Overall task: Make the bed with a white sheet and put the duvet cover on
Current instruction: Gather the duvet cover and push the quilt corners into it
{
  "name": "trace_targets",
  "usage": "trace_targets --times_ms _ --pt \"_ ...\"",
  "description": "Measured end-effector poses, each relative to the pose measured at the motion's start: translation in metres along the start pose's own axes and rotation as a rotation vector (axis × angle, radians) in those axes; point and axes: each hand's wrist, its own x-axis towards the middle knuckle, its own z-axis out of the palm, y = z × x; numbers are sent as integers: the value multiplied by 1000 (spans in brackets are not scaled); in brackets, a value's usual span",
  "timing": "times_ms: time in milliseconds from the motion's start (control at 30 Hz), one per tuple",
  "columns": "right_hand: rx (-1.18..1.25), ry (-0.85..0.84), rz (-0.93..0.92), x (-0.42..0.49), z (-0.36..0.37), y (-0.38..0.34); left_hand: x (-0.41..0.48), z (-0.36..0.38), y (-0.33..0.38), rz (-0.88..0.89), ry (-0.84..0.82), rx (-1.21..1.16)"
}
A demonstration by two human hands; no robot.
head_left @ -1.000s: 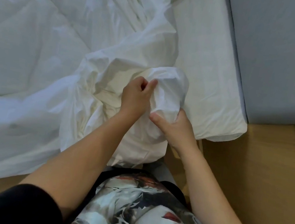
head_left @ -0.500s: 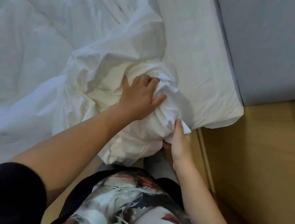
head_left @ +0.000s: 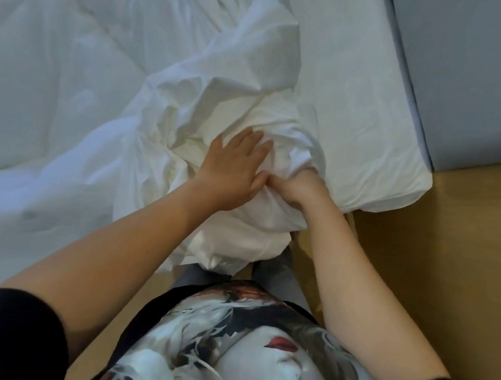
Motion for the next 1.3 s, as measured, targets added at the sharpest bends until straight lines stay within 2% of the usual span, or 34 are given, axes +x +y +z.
trace_targets --times_ms 67,167,267,367,467,533,600,667,733,800,867,900,967,1000,1067,1167,1233,1300 --pt "126 48 40 1 14 2 -6 3 -8 11 8 -15" --pt "616 7 -27 -11 23 -2 -9 9 -18 49 -46 16" --pt "1036 -137 -26 -28 1 -13 -11 10 -25 33 -123 56" --pt "1264 -369 -52 -49 -50 -20 -6 -3 -3 15 46 -10" --pt "1156 -404 -112 -76 -113 -12 15 -30 40 65 341 -142" --pt "1183 -402 -187 -90 -158 6 40 -52 70 148 497 -142" --pt "1274 -432 -255 -96 -202 30 74 -71 105 241 627 -149" --pt "1325 -372 -262 -90 -236 52 109 -77 143 298 691 -141" --pt "1330 -261 -210 -70 -255 71 138 -66 173 295 609 -187" --pt "1200 -30 -129 -37 -256 82 159 -45 183 240 384 -200" --pt "1003 158 -84 -1 -241 86 170 -17 176 145 105 -110" --pt "945 176 -82 15 -231 87 171 -5 171 99 6 -80" --pt "908 146 -101 43 -208 89 165 9 162 34 -81 -130" --pt "901 138 -119 50 -197 88 157 10 158 16 -72 -176" --pt "887 128 -147 60 -179 85 136 5 147 29 71 -233" --pt "852 88 -174 65 -155 76 102 11 130 59 519 -200" --pt "828 89 -190 65 -141 71 84 20 121 -102 644 -90" --pt "856 103 -196 64 -131 70 66 30 112 -492 551 -150"
